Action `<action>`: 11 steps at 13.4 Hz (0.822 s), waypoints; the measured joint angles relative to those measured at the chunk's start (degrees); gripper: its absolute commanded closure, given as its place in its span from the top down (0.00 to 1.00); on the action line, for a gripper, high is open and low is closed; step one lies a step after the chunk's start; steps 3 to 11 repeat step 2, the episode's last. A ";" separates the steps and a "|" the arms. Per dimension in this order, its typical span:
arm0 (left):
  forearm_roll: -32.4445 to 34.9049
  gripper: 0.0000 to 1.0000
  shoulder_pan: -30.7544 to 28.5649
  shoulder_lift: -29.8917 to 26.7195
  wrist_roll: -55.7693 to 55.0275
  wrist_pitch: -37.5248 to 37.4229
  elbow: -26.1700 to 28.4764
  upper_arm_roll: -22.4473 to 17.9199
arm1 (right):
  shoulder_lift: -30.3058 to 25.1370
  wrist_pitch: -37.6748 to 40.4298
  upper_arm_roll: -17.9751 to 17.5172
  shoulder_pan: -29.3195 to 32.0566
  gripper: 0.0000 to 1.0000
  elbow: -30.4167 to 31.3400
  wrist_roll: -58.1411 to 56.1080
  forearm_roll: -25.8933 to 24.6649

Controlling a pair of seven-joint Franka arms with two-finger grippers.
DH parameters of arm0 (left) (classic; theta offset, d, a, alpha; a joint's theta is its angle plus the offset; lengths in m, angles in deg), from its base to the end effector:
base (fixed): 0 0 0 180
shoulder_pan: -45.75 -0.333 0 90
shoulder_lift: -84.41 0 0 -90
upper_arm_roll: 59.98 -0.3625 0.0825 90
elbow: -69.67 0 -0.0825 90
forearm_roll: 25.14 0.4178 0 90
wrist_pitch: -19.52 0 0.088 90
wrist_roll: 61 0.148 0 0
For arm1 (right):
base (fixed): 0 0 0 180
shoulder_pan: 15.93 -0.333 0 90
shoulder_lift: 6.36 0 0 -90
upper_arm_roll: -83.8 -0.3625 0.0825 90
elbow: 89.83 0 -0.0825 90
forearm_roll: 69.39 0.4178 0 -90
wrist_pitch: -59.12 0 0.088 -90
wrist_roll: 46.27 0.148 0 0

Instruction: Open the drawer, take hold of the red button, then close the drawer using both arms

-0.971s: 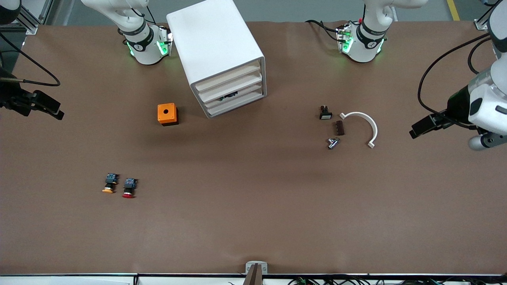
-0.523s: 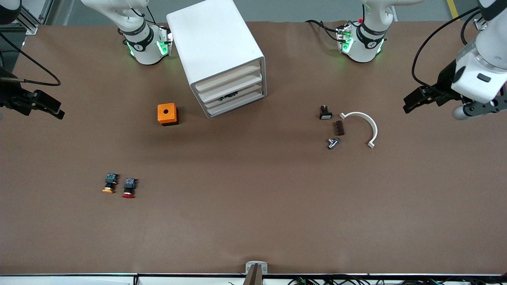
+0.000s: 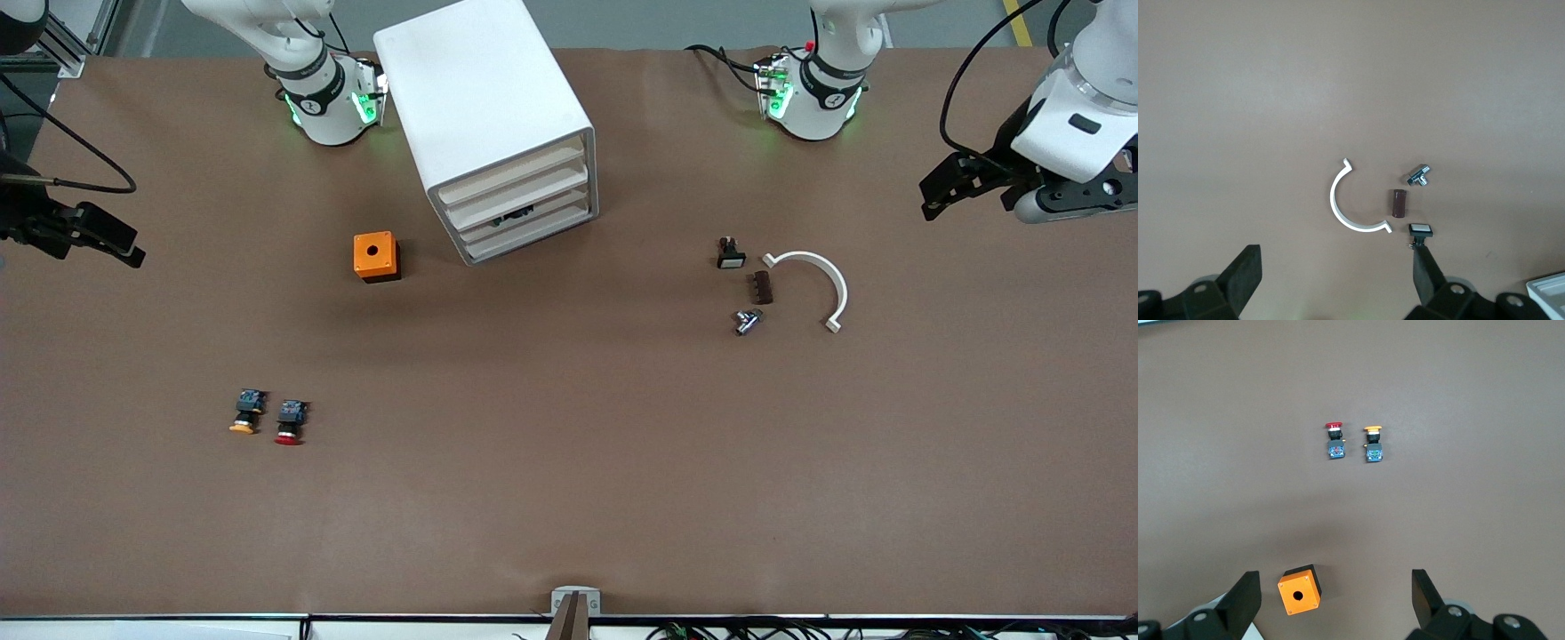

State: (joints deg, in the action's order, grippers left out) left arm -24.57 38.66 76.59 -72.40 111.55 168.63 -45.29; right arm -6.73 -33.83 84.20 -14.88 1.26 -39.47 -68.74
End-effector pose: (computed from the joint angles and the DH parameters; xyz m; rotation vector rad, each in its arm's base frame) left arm 0.5376 -0.0793 0.6284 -3.0976 -0.1055 -0.0283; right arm 0.5925 -0.0134 0.6288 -3.1197 0.2256 -0.0600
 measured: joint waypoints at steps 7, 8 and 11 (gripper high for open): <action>0.00 1.00 -0.40 0.16 1.09 0.02 -0.93 -0.02 | 0.00 0.09 0.01 0.00 1.00 0.00 0.04 -0.01; 0.00 1.00 -0.40 0.16 1.09 0.02 -0.93 -0.02 | 0.00 0.09 0.01 0.00 1.00 0.00 0.04 -0.01; 0.00 1.00 -0.40 0.16 1.09 0.02 -0.93 -0.02 | 0.00 0.09 0.01 0.00 1.00 0.00 0.04 -0.01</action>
